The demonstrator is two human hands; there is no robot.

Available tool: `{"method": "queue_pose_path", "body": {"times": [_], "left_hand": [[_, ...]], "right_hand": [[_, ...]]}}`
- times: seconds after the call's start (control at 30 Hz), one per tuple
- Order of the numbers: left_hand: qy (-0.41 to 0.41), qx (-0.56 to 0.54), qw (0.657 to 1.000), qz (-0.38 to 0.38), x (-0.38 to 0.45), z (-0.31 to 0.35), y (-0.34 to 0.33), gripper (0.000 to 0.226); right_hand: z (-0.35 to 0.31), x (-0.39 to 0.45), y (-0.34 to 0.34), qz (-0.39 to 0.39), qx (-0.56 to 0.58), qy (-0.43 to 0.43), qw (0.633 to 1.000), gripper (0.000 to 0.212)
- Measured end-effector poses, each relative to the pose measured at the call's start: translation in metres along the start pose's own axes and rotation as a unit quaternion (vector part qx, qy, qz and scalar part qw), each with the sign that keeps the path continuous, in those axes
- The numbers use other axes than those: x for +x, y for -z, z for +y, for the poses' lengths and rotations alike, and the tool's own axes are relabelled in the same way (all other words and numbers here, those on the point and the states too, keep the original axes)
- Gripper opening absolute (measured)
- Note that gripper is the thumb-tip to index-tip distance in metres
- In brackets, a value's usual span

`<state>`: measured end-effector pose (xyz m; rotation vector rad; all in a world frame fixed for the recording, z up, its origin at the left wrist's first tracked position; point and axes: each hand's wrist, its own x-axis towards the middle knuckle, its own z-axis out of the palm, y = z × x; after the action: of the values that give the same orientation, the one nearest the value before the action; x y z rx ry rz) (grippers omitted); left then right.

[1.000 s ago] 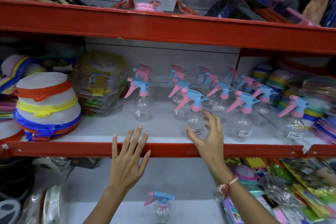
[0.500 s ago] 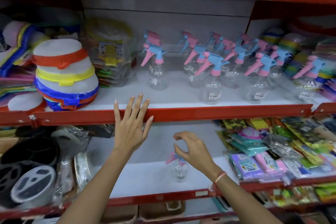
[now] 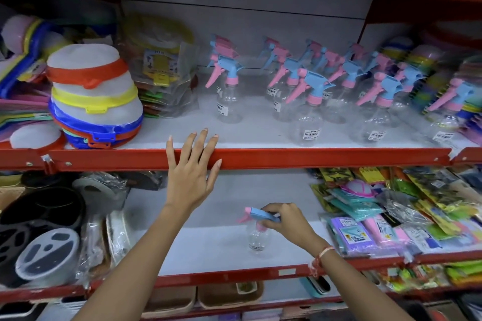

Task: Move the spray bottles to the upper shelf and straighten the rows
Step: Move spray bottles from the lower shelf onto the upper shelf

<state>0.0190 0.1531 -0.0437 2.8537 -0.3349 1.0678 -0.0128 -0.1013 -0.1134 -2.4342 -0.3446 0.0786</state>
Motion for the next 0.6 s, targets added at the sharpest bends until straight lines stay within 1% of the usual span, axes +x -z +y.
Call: {"method": "queue_pose_path", "body": {"times": [0.13,0.27,0.37,0.47,0.6], "left_hand": [[0.003,-0.004,1.0,-0.004,-0.001,0.001,0.003,0.053],[-0.004,-0.003,1.0,-0.008,-0.002,-0.001,0.01,0.053],[-0.011,-0.002,1.0,-0.009,-0.003,-0.002,0.014,0.054],[0.014,-0.013,1.0,0.004,-0.002,-0.006,0.016,0.054],[0.014,-0.018,1.0,0.002,-0.003,-0.016,0.015,0.054]], "right_hand": [[-0.034,-0.014,0.036,0.039,0.055,0.037,0.997,0.012],[-0.074,-0.024,0.08,0.094,0.099,0.084,0.987,0.015],[-0.103,-0.026,0.109,0.146,0.146,0.129,0.97,0.016],[-0.129,-0.022,0.132,0.196,0.194,0.162,0.947,0.015],[-0.157,-0.005,0.157,0.275,0.22,0.202,0.914,0.018]]}}
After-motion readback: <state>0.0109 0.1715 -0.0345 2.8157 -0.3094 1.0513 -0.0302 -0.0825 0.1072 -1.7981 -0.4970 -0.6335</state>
